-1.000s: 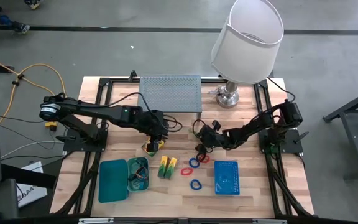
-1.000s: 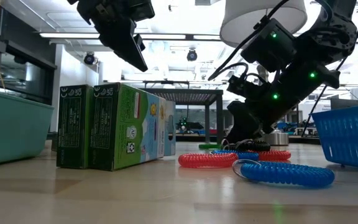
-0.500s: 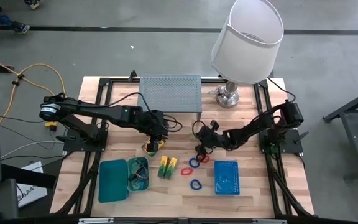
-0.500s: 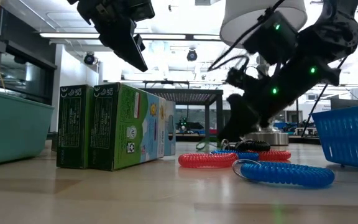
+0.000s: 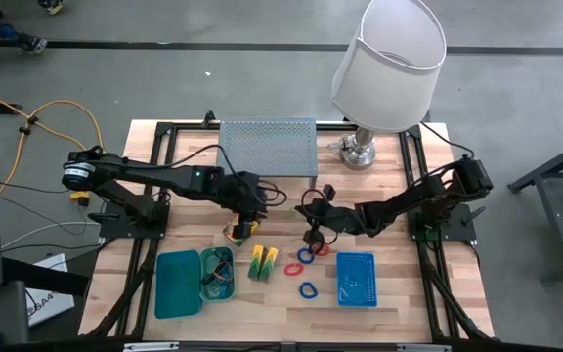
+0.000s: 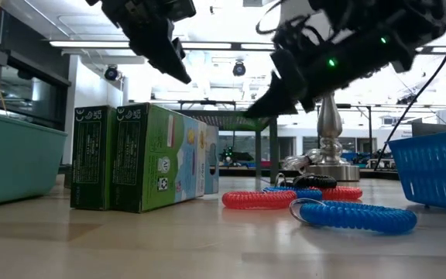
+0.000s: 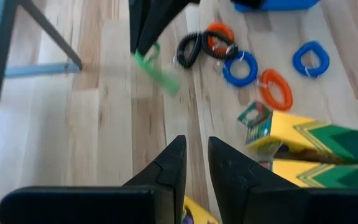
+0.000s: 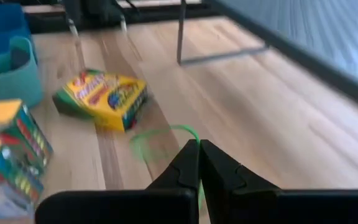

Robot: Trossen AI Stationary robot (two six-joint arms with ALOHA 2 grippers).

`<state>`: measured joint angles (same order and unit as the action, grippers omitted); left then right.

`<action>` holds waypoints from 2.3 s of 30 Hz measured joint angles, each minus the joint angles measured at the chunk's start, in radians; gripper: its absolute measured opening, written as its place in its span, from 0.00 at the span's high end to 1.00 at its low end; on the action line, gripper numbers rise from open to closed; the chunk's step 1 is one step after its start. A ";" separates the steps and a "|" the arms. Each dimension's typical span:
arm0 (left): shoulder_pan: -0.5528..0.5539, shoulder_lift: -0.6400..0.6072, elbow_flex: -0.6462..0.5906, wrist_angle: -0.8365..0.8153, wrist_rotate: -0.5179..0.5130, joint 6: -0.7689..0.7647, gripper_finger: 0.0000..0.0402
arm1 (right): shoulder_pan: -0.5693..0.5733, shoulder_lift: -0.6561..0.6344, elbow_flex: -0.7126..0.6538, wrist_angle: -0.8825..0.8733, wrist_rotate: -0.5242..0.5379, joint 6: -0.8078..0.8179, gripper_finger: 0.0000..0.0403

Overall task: Pick & Place Office Desk Supplies
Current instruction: Put the green rubber band into the green bin

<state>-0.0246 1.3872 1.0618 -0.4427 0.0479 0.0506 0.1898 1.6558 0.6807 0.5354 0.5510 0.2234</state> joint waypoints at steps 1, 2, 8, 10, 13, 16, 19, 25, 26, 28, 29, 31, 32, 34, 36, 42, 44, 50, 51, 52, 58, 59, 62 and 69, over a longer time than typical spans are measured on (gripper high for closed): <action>0.000 0.000 0.000 0.017 0.001 0.006 0.85 | 0.000 0.000 0.013 -0.002 -0.001 -0.019 1.00; 0.000 0.000 0.000 0.035 0.001 0.009 0.85 | 0.000 0.000 0.029 -0.003 -0.002 -0.037 1.00; 0.000 0.000 0.000 0.098 0.002 0.010 0.85 | 0.000 0.000 0.080 -0.007 -0.004 -0.097 1.00; 0.000 0.000 0.000 0.116 0.002 0.003 0.85 | 0.000 0.000 0.091 -0.006 -0.004 -0.108 1.00; 0.000 0.000 0.000 0.145 0.002 -0.010 0.85 | 0.000 0.000 0.105 -0.008 0.000 -0.150 1.00; 0.000 0.000 0.000 0.166 0.002 -0.036 0.85 | 0.000 0.000 0.117 0.000 0.000 -0.173 1.00; 0.000 0.000 0.000 0.168 0.002 -0.060 0.85 | 0.000 0.000 0.124 0.005 0.001 -0.181 1.00; 0.000 0.000 0.000 0.168 0.001 -0.132 0.85 | 0.000 -0.001 0.132 0.021 0.000 -0.204 1.00; 0.000 0.000 0.000 0.168 0.001 -0.141 0.85 | 0.002 -0.001 0.132 0.024 0.000 -0.205 1.00; 0.000 0.000 0.000 0.167 -0.006 -0.157 0.85 | 0.009 -0.001 0.132 0.030 0.001 -0.220 1.00; 0.000 0.000 0.000 0.167 -0.018 -0.161 0.85 | 0.014 -0.001 0.132 0.032 0.001 -0.226 1.00; 0.000 0.000 0.000 0.167 -0.043 -0.162 0.85 | 0.022 -0.001 0.132 0.038 0.001 -0.228 1.00; 0.000 0.000 0.000 0.167 -0.050 -0.163 0.85 | 0.028 -0.001 0.132 0.038 0.003 -0.228 1.00; 0.000 0.000 0.000 0.167 -0.053 -0.164 0.85 | 0.037 -0.001 0.132 0.041 0.024 -0.230 1.00; 0.000 0.000 0.000 0.167 -0.053 -0.164 0.85 | 0.046 -0.001 0.133 0.048 0.051 -0.247 1.00; 0.000 0.000 0.000 0.167 -0.053 -0.164 0.85 | 0.053 -0.001 0.133 0.090 0.064 -0.284 1.00; 0.000 0.000 0.000 0.167 -0.053 -0.164 0.85 | 0.051 -0.001 0.133 0.091 0.064 -0.284 1.00; 0.000 0.000 0.000 0.167 -0.053 -0.164 0.85 | 0.051 -0.001 0.133 0.114 0.063 -0.307 1.00; 0.000 0.000 0.000 0.167 -0.053 -0.164 0.85 | 0.051 -0.001 0.133 0.115 0.062 -0.307 1.00; 0.000 0.000 0.000 0.167 -0.053 -0.164 0.85 | 0.051 -0.001 0.133 0.119 0.060 -0.307 1.00; 0.000 0.000 0.000 0.167 -0.053 -0.164 0.85 | 0.051 -0.001 0.133 0.135 0.050 -0.309 1.00; 0.000 0.000 0.000 0.167 -0.053 -0.164 0.85 | 0.051 -0.001 0.133 0.135 0.050 -0.309 1.00; 0.000 0.000 0.000 0.167 -0.053 -0.164 0.85 | 0.051 -0.001 0.133 0.135 0.049 -0.309 1.00; 0.000 0.000 0.000 0.168 -0.079 -0.156 0.94 | 0.051 -0.001 0.133 0.135 0.049 -0.309 1.00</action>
<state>-0.0246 1.3872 1.0622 -0.2749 -0.0311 -0.1051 0.2405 1.6547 0.8135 0.6708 0.6003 -0.0853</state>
